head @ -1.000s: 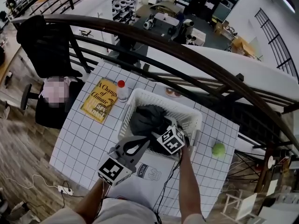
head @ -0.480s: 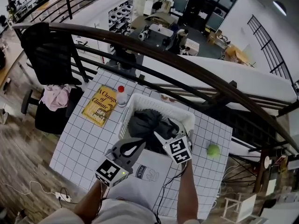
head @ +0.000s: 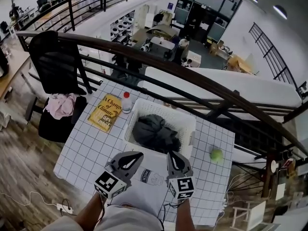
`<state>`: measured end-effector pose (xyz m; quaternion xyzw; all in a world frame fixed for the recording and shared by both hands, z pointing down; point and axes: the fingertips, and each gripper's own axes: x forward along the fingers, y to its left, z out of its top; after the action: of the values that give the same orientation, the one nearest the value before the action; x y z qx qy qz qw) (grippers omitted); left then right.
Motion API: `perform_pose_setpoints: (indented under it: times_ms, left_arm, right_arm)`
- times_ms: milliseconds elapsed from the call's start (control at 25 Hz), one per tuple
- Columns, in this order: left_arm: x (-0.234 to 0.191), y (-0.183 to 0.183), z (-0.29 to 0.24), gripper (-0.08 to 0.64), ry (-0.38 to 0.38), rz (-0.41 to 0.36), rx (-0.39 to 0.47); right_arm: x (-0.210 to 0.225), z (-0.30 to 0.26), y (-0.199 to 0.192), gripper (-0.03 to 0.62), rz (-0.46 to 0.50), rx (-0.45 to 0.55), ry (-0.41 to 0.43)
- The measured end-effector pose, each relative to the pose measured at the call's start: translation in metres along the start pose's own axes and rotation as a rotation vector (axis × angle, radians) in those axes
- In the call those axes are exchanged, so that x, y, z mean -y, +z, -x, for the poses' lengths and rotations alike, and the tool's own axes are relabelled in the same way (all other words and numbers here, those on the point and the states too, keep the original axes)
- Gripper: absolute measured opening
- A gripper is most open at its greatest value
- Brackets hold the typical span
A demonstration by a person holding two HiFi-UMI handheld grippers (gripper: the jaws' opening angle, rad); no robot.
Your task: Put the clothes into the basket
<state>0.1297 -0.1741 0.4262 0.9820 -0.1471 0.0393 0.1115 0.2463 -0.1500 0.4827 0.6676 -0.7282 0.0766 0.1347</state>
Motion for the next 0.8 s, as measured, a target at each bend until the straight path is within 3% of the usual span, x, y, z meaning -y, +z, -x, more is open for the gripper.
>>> perform_pose_setpoints:
  times_ms: [240,560,800]
  left_arm:
    - [0.030,0.009,0.019,0.005,-0.014,0.002,0.038]
    - [0.051,0.037,0.048,0.005,0.005,-0.051,0.125]
    - [0.060,0.033,0.065,0.005,0.031,-0.044,0.130]
  right_arm:
    - [-0.029,0.064,0.014,0.017,-0.122,0.100,-0.014]
    - [-0.040,0.115,0.079,0.017,-0.087,0.278,-0.015]
    - [-0.054,0.130,0.064,0.017,-0.122,0.254,0.011]
